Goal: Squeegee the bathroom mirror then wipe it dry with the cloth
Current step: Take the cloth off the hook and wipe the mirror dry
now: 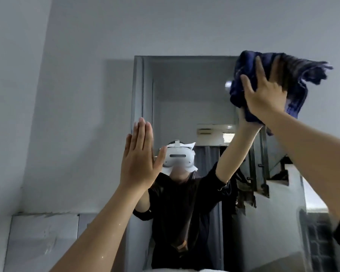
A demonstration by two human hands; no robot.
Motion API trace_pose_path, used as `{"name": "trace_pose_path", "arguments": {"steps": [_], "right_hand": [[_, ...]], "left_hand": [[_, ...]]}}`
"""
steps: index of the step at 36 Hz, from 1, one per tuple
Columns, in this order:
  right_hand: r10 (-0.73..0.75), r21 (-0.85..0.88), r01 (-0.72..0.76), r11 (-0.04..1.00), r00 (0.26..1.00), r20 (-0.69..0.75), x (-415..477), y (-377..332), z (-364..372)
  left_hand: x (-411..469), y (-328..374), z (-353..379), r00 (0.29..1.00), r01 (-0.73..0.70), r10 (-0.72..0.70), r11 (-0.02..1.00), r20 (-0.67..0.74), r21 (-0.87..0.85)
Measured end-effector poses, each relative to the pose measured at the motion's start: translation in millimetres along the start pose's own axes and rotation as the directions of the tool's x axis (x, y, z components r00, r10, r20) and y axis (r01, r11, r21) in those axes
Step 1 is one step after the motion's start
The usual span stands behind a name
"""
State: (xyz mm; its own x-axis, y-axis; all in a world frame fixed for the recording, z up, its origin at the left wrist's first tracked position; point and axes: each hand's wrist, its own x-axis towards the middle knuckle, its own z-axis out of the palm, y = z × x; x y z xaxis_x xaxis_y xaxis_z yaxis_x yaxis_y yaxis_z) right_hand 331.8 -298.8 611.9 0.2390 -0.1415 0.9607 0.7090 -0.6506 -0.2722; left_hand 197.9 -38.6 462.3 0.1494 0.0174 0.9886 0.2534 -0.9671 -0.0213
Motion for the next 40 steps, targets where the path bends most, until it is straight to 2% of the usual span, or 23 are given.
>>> {"name": "trace_pose_path", "arguments": {"steps": [3, 5, 10, 13, 19, 23, 28, 32, 35, 38, 40], "right_hand": [[0.195, 0.070, -0.190, 0.979, 0.977, -0.081, -24.0, 16.2, 2.1], [0.268, 0.088, -0.259, 0.962, 0.955, -0.127, -42.8, 12.1, 7.7], [0.313, 0.152, -0.296, 0.943, 0.943, -0.109, -77.6, -19.9, 22.9], [0.278, 0.188, -0.261, 0.947, 0.958, -0.070, -90.5, -46.9, 30.4], [0.122, 0.127, -0.116, 0.985, 0.992, -0.039, -110.4, -107.6, 53.2], [-0.133, 0.069, 0.130, 0.989, 0.990, 0.050, -123.2, -133.3, 65.6], [-0.460, 0.068, 0.455, 0.888, 0.874, 0.156, -135.5, -116.8, 55.6], [-0.599, 0.006, 0.611, 0.792, 0.774, 0.207, -125.3, -75.2, 36.9], [-0.516, -0.024, 0.529, 0.848, 0.836, 0.185, -114.3, -37.6, 23.6], [-0.310, -0.031, 0.316, 0.948, 0.942, 0.129, -104.9, 2.0, 11.6], [-0.175, -0.033, 0.179, 0.983, 0.981, 0.086, -102.3, 27.0, 4.6]], "left_hand": [[-4.4, 4.2, -0.8, 1.000, 0.023, -0.023, 0.999, -0.013, -0.038], [-10.4, 7.0, 0.0, 0.999, 0.036, -0.037, 0.998, -0.004, -0.050], [-37.9, 7.9, 0.3, 0.999, 0.036, -0.034, 0.997, 0.035, -0.062], [-56.9, 7.8, -2.9, 0.997, 0.043, -0.039, 0.997, 0.067, -0.070], [-82.9, 6.0, -4.2, 0.991, 0.057, -0.043, 0.992, 0.126, -0.112], [-95.0, 1.7, -1.8, 0.990, 0.053, -0.038, 0.992, 0.137, -0.111], [-102.2, 6.2, 0.3, 0.987, 0.090, -0.076, 0.991, 0.139, -0.103], [-101.3, 14.3, -0.5, 0.987, 0.126, -0.115, 0.987, 0.110, -0.097], [-97.0, 17.0, -0.7, 0.987, 0.147, -0.139, 0.985, 0.084, -0.092], [-81.6, 17.2, -0.4, 0.990, 0.136, -0.132, 0.987, 0.051, -0.085], [-60.8, 17.0, -2.0, 0.994, 0.105, -0.104, 0.992, 0.020, -0.071]]}}
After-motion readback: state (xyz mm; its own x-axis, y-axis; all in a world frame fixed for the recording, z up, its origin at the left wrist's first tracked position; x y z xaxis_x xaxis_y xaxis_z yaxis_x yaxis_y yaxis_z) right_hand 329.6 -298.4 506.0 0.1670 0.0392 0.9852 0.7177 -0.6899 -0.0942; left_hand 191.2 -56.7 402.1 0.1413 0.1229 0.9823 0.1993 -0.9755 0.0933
